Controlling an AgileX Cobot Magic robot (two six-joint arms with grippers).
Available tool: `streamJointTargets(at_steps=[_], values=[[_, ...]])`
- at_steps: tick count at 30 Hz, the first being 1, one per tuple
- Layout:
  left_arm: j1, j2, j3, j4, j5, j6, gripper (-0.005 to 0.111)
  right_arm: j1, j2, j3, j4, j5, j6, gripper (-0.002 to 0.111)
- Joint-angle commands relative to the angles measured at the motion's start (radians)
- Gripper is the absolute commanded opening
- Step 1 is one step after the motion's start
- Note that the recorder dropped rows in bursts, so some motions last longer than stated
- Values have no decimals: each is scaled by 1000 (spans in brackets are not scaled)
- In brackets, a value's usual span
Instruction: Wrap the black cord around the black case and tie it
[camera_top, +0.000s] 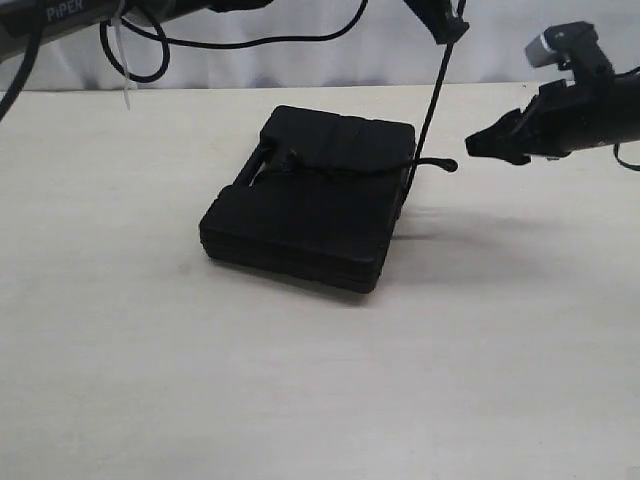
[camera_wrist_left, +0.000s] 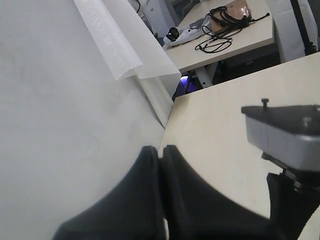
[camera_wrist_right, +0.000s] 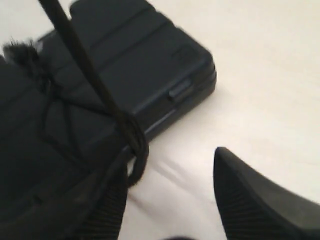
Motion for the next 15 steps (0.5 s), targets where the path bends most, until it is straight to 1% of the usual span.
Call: streamJointTargets(at_steps=[1,4,8,11,13,15], values=[[1,-28,-14,-31,12,-11,0,-9,-18,3,196,159,-75,48],[1,-28,-14,-31,7,-11,0,3,-2,15,232,196,-118,44],[1,-28,-36,-37,3,-11,0,12,42,15,221,186,-127,44],[-1,-28,-65,-40,5,-90,0,29,87,15,271,186,-166,44],[-1,-28,-65,-40,5,-90,0,40,113,15,299,186,-188,44],[-1,-28,-65,-42,12,-100,0,78,183,13,361,181,-240,44]])
